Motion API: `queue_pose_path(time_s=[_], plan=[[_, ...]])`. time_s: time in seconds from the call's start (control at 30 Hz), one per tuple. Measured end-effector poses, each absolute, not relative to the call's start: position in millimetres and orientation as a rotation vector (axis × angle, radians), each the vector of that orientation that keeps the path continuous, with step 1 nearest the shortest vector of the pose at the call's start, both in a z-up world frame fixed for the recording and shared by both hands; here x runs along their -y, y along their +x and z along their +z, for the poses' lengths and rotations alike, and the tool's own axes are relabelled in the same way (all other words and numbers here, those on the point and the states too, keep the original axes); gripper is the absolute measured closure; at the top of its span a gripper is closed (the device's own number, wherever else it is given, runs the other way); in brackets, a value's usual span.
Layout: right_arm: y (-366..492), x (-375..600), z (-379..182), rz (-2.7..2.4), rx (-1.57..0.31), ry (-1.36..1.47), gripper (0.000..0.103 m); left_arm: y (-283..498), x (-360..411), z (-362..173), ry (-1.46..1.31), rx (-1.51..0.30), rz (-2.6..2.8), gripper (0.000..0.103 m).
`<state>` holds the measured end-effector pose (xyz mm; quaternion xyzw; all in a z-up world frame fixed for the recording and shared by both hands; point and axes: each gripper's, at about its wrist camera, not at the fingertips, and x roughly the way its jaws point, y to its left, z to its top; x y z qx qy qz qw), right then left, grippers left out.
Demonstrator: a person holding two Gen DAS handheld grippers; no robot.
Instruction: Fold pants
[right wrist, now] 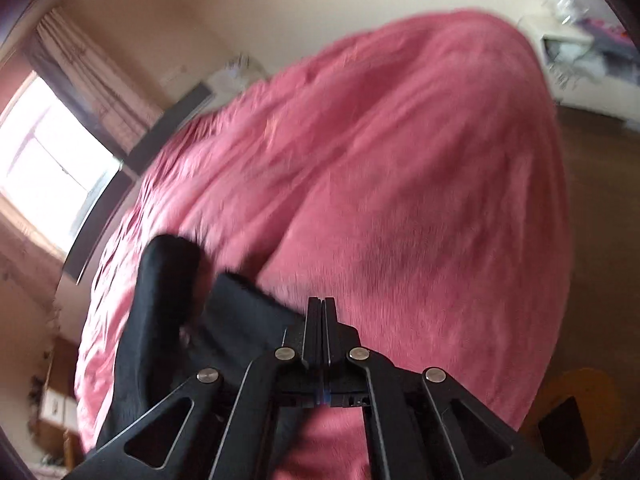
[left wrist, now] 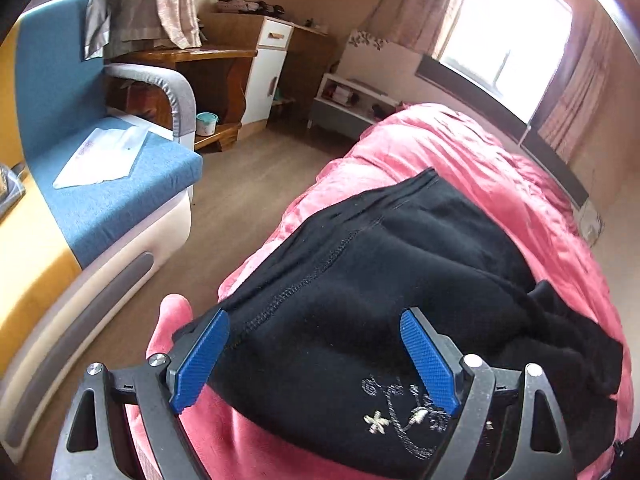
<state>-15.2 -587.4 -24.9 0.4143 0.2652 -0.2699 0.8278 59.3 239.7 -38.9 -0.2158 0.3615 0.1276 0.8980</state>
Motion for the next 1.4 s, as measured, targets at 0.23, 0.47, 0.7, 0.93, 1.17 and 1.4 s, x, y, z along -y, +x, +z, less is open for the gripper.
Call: queue_pose_path(time_s=[0.23, 0.47, 0.7, 0.93, 1.17, 1.4], plan=[[-6, 556, -44, -0.451, -0.628, 0.949, 0.009, 71, -277, -47, -0.559, -0.749, 0.311, 0.014], [7, 540, -64, -0.422, -0.698, 0.945, 0.015, 104, -286, -68, -0.466, -0.889, 0.215, 0.014], [27, 526, -71, -0.353, -0.718, 0.956, 0.046, 118, -278, -88, -0.471, -0.963, 0.122, 0.025], [28, 531, -70, -0.369, -0.692, 1.008, 0.090, 115, -290, -86, -0.600, -1.036, 0.028, 0.067], [18, 529, -44, -0.399, -0.632, 0.969, 0.094, 97, -268, -51, -0.378, -0.971, -0.006, 0.088], [16, 518, 0, -0.412, -0.562, 0.833, 0.095, 67, -276, -17, -0.448, -0.833, -0.044, 0.091]])
